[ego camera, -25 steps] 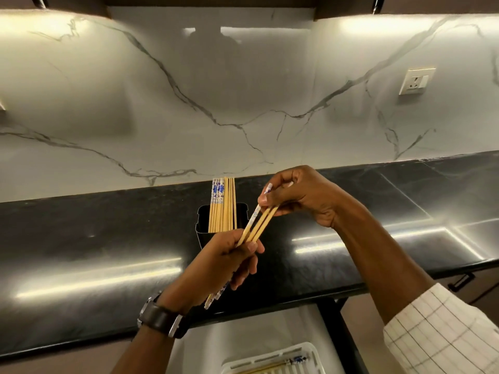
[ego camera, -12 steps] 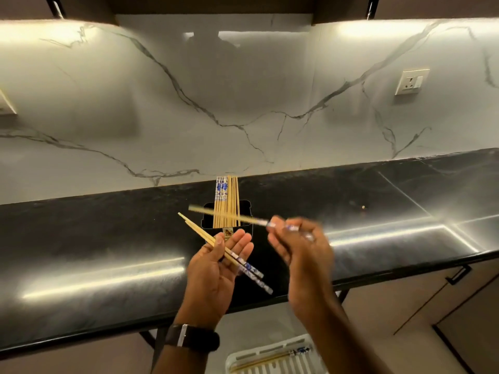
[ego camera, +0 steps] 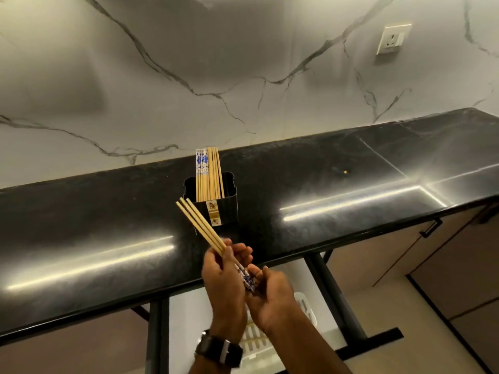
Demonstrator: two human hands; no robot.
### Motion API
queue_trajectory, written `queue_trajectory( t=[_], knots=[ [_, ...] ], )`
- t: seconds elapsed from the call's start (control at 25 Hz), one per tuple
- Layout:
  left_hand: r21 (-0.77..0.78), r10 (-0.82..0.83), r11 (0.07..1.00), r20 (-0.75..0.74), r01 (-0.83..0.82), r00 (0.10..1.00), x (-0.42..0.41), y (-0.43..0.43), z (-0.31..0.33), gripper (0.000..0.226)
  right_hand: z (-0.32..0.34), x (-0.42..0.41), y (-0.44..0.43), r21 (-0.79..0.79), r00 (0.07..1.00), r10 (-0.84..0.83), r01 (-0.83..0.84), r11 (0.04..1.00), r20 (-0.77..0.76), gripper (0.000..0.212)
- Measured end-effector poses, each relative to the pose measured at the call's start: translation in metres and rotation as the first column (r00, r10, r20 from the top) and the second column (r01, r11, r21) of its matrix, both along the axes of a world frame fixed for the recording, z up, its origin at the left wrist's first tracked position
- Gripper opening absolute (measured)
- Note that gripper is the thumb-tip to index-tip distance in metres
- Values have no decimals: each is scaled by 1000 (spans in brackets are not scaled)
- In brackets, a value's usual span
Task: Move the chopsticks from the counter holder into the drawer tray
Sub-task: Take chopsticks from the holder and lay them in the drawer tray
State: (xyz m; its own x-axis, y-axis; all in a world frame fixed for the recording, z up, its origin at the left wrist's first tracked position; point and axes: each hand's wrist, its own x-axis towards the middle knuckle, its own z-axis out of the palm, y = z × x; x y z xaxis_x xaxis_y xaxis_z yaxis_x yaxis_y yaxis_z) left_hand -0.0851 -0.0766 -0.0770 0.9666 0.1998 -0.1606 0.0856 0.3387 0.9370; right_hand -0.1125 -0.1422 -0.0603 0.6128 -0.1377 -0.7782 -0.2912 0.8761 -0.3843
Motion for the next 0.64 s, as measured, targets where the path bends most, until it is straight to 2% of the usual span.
queue_trajectory(
  t=[0.08, 0.24, 0.32, 0.4, 0.44, 0.64],
  knots=[
    [54, -7, 998, -24, 8, 1000, -16, -10, -15, 19, -7, -3, -2, -23, 999, 23, -24, 999, -35, 38],
    [-54, 170, 982, -191, -183, 967, -20, -8, -39, 18, -30, -13, -8, 38, 987, 72, -68, 997, -143, 29],
    [-49, 172, 980, -284, -193, 943, -31, -12, -55, 20, -50, -22, -4, 61, 980, 108, -100, 993, -167, 25],
    [-70, 127, 983, -392, -168, 911, -46, -13, -70, 20, -68, -30, -5, 40, 974, 104, -98, 994, -203, 16],
    [-95, 111, 981, -442, -170, 890, -49, -9, -76, 18, -78, -33, -11, 21, 969, 93, -91, 996, -228, 18],
    [-116, 200, 937, -594, -328, 780, -44, 33, -101, 12, -121, -38, -73, -42, 922, 104, -129, 991, -373, 13]
  ],
)
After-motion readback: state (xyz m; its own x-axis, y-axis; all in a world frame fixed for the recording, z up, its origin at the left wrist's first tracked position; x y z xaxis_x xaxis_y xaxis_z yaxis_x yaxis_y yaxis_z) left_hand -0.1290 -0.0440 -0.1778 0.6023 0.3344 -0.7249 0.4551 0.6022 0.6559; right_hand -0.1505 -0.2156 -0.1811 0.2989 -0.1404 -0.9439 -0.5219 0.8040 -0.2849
